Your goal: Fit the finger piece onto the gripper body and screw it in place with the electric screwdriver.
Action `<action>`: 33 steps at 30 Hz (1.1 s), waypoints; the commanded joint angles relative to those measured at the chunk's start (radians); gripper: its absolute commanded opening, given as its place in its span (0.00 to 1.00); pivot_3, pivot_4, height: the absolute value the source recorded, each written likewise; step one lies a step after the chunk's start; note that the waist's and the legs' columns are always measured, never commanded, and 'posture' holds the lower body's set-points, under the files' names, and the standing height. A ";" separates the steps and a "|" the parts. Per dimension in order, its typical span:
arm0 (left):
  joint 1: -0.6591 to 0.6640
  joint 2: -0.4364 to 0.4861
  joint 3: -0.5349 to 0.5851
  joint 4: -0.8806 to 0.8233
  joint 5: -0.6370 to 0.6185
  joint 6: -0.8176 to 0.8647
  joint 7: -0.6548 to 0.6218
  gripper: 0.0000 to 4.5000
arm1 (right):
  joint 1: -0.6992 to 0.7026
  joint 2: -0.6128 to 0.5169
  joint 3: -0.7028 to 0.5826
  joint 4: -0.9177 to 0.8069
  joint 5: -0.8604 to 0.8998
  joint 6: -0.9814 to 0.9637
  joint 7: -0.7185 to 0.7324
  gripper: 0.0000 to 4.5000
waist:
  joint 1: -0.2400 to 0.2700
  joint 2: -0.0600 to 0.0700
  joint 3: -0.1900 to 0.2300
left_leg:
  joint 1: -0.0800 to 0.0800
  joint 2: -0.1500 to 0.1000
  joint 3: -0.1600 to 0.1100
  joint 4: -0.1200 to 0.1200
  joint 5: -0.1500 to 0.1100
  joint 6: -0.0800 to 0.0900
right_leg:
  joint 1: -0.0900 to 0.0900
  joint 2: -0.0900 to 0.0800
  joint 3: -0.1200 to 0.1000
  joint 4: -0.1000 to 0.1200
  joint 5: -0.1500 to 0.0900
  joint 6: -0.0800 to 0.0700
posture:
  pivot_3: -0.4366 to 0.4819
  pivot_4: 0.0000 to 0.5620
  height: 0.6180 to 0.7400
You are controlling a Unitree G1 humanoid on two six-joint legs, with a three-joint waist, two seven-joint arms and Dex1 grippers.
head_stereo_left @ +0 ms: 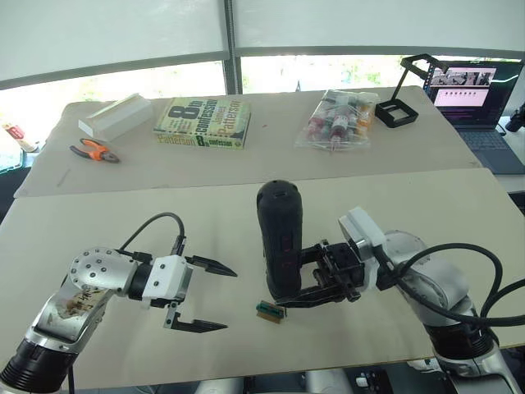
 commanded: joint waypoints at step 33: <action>-0.147 -0.115 -0.174 0.093 0.099 -0.062 -0.004 1.00 | 0.029 0.063 -0.022 -0.077 -0.017 -0.128 -0.030 0.42 | -0.001 0.000 0.000 | 0.000 0.000 0.000 0.000 0.000 0.000 | 0.000 0.000 0.000 0.000 0.000 0.000 | 0.48 0.27 1.00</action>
